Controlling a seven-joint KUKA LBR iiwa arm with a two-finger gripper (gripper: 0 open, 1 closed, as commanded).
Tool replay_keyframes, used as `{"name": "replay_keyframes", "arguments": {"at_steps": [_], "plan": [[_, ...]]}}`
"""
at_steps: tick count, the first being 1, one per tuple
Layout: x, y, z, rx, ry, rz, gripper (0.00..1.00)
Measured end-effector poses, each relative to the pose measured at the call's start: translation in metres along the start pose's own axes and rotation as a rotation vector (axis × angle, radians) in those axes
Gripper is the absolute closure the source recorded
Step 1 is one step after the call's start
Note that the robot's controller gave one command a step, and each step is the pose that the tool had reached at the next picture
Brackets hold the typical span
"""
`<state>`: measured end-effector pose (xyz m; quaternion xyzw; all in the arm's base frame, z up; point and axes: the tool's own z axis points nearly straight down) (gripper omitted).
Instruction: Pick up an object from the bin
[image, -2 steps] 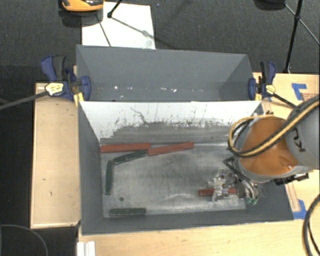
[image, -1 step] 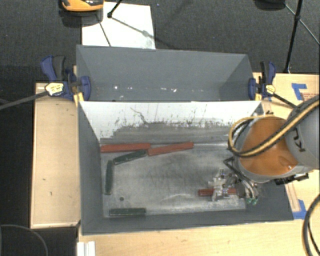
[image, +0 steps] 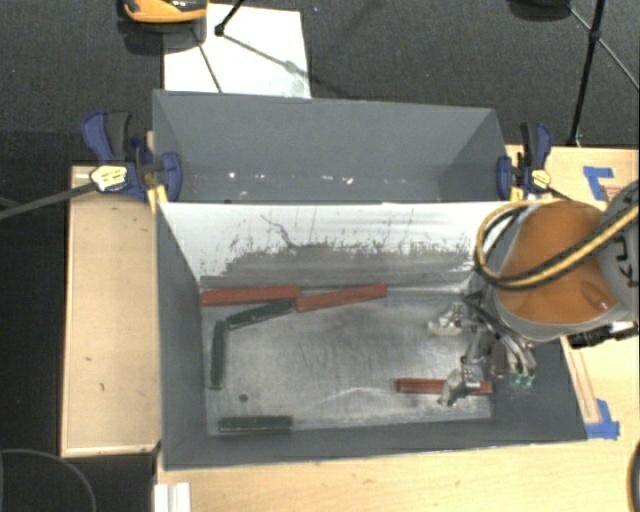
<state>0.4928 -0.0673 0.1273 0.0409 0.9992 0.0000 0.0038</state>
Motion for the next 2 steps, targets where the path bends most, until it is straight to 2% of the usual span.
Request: {"name": "replay_keyframes", "arguments": {"at_steps": [1,2], "plan": [[0.002,0.000,0.003,0.000,0.006,0.000,0.00],[-0.006,0.007,0.054,0.000,-0.002,-0.099,1.00]]}}
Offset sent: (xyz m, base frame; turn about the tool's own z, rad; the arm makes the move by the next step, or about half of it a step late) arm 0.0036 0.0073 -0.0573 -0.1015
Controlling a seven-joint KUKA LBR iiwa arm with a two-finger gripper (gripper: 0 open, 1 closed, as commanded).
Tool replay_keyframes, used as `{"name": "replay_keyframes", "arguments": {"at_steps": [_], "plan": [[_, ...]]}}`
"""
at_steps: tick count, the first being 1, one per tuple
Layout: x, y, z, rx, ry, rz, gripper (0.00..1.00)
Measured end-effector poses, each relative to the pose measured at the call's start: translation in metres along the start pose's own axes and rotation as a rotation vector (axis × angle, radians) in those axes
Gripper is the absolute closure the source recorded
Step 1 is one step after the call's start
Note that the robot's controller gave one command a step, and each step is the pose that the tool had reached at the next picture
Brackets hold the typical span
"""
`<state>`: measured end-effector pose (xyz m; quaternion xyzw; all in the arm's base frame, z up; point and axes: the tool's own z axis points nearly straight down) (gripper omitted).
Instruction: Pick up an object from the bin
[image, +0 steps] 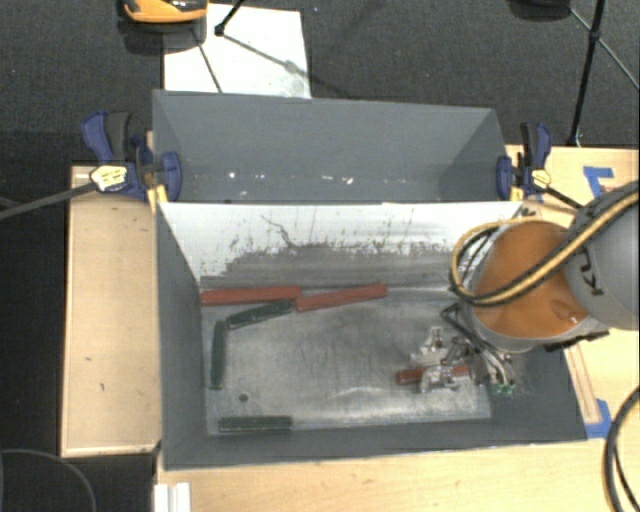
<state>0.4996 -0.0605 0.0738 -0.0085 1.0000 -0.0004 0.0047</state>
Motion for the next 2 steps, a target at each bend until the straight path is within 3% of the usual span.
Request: {"name": "replay_keyframes", "arguments": {"at_steps": [1,2], "plan": [[0.000,0.000,0.000,0.000,0.000,0.000,1.00],[-0.029,0.006,-0.184,0.000,-0.002,-0.029,1.00]]}}
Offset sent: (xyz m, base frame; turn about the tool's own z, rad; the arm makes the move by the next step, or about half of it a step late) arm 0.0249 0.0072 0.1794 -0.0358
